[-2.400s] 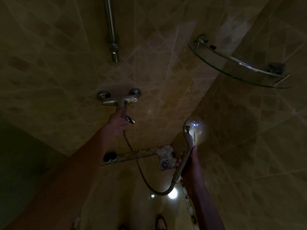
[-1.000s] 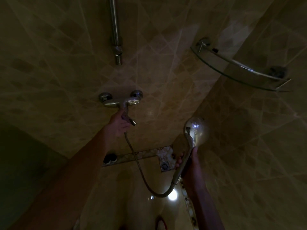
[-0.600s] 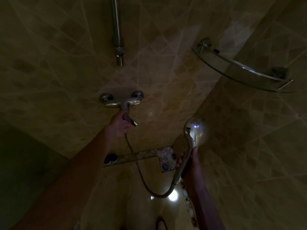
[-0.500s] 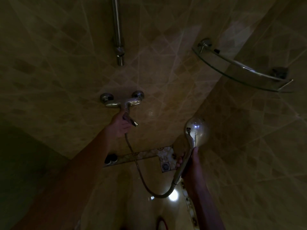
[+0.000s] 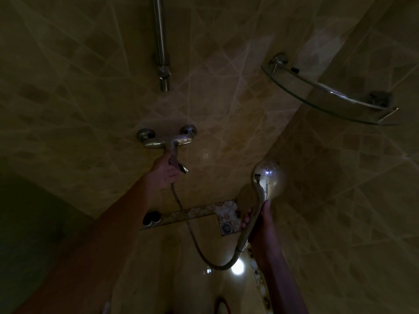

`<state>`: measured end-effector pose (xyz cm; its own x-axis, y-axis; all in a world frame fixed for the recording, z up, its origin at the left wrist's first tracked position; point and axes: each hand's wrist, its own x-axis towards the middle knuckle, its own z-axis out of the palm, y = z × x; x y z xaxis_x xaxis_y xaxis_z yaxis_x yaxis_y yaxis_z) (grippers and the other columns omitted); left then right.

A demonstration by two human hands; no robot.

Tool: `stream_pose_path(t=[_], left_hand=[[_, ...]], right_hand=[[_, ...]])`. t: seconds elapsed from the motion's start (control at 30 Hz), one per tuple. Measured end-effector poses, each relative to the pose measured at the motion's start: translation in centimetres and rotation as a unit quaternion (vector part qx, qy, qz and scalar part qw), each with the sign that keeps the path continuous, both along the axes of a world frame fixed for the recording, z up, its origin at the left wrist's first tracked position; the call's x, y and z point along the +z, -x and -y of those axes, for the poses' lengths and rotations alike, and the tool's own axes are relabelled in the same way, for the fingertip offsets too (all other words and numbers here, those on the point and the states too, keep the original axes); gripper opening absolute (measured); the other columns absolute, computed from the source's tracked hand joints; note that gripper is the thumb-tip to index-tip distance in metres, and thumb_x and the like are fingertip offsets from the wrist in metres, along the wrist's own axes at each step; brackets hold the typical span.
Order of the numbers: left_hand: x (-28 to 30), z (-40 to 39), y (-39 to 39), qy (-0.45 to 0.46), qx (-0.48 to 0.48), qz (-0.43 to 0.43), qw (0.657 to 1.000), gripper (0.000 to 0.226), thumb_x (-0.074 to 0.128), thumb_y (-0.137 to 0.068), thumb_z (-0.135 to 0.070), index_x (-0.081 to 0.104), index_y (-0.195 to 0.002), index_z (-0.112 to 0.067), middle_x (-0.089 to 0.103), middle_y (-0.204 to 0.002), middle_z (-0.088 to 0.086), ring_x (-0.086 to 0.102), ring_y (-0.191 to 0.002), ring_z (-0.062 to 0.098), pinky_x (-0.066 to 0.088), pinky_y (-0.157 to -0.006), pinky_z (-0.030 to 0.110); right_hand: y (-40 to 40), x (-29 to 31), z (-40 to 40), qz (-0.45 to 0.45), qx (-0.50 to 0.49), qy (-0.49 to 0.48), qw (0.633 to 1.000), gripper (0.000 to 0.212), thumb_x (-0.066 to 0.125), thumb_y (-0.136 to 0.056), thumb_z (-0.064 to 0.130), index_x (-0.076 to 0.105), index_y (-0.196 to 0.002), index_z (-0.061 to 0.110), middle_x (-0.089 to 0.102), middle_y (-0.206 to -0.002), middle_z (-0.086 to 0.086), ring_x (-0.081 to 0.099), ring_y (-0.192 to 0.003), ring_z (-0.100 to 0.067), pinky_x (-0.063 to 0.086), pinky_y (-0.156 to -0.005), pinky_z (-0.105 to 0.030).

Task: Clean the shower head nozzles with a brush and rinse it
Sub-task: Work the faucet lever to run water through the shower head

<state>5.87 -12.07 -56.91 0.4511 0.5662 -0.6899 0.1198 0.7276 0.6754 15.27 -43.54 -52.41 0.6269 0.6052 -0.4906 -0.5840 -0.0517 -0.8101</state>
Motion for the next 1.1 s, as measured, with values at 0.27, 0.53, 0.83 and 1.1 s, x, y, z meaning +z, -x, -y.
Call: stream_pose_path(t=[0.27,0.53,0.83,1.1], left_hand=[[0.2,-0.1,0.1,0.000,-0.005,0.002,1.000,0.087,0.050,-0.082,-0.067,0.040,-0.138,-0.001,0.046,-0.139,0.023,0.051,-0.122,0.035,0.044,-0.097,0.042],[-0.2,-0.2,0.3,-0.010,-0.014,-0.004,1.000,0.079,0.048,-0.083,-0.068,0.050,-0.125,-0.001,0.051,-0.134,0.025,0.052,-0.122,0.036,0.043,-0.100,0.043],[-0.1,-0.1,0.1,-0.008,-0.003,0.001,1.000,0.077,0.050,-0.085,-0.063,0.047,-0.128,0.000,0.048,-0.137,0.025,0.050,-0.125,0.035,0.039,-0.108,0.045],[0.1,-0.1,0.3,-0.014,-0.025,-0.004,1.000,0.077,0.047,-0.084,-0.067,0.055,-0.120,0.000,0.052,-0.134,0.023,0.054,-0.119,0.032,0.043,-0.099,0.040]], right_hand=[[0.0,-0.4,0.0,-0.013,-0.012,-0.002,1.000,0.063,0.050,-0.075,0.080,0.056,-0.082,0.017,0.049,-0.066,-0.001,0.048,-0.058,-0.014,0.041,-0.060,-0.030],[-0.1,-0.5,-0.3,-0.020,-0.019,-0.009,1.000,0.061,0.052,-0.072,0.081,0.058,-0.075,0.021,0.048,-0.064,0.000,0.047,-0.056,-0.014,0.039,-0.057,-0.030],[-0.3,-0.7,-0.8,-0.028,-0.026,-0.008,0.999,0.064,0.056,-0.066,0.081,0.057,-0.079,0.019,0.048,-0.064,0.000,0.046,-0.055,-0.014,0.039,-0.058,-0.029],[-0.3,-0.7,-1.1,-0.023,-0.030,-0.019,0.999,0.064,0.057,-0.067,0.082,0.057,-0.079,0.019,0.046,-0.065,-0.001,0.046,-0.056,-0.014,0.039,-0.058,-0.030]])
